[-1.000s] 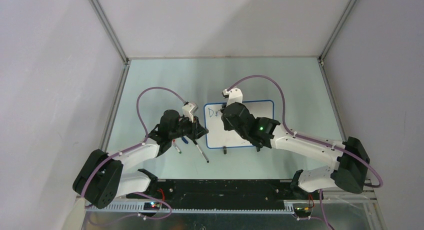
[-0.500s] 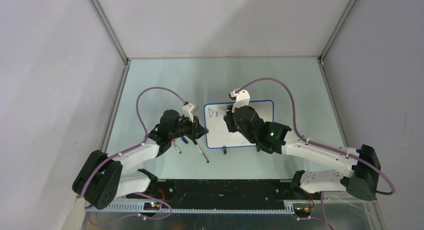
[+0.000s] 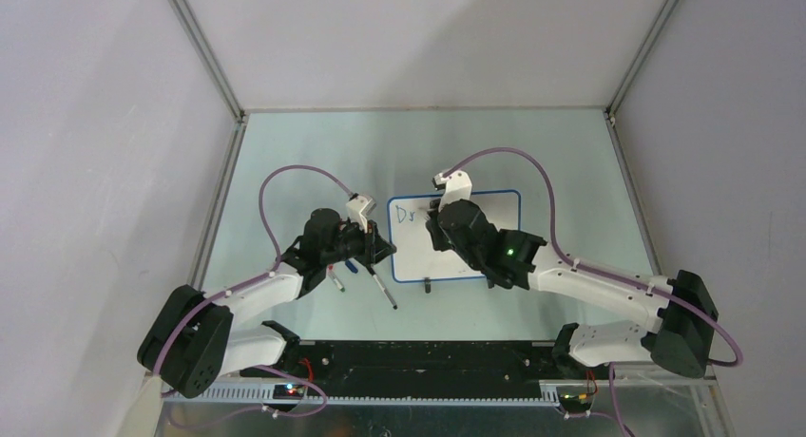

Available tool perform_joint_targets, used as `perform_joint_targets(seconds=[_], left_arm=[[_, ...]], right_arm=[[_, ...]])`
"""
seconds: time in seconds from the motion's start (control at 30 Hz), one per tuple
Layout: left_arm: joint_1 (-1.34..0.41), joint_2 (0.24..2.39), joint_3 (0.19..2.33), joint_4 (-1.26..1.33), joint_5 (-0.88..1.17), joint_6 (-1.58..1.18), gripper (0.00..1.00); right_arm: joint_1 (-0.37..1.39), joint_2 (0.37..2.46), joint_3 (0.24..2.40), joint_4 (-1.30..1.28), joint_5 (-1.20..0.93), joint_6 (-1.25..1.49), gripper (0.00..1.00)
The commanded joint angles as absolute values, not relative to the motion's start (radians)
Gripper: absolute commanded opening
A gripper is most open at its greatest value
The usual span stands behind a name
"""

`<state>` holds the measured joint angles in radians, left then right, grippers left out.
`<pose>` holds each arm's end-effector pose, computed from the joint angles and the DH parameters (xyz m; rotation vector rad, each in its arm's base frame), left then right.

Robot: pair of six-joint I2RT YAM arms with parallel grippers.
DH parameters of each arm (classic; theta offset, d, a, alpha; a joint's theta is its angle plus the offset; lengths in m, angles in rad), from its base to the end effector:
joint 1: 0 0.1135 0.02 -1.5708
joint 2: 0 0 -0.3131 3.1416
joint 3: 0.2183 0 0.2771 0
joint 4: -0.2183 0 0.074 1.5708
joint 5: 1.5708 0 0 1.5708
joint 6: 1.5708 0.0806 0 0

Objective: Write a sentence on the whiteboard
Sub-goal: Write a sentence with the whiteboard marker.

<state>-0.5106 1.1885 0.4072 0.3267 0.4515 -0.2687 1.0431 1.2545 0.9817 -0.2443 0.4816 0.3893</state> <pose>0.2177 -0.1622 0.1918 0.5487 2.0350 -0.9380 0.1963 0.2626 0.3241 -0.3766 2.0125 0.3986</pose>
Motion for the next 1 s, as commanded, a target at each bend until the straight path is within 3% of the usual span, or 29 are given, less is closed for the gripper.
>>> perform_joint_targets(seconds=[0.0, 0.97], left_arm=[[-0.515, 1.172, 0.425, 0.345, 0.45, -0.242, 0.24], [-0.518, 1.169, 0.423, 0.343, 0.449, -0.241, 0.24]], right_arm=[[1.036, 1.272, 0.985, -0.215, 0.488, 0.397, 0.0], [1.015, 1.306, 0.986, -0.205, 0.467, 0.406, 0.0]])
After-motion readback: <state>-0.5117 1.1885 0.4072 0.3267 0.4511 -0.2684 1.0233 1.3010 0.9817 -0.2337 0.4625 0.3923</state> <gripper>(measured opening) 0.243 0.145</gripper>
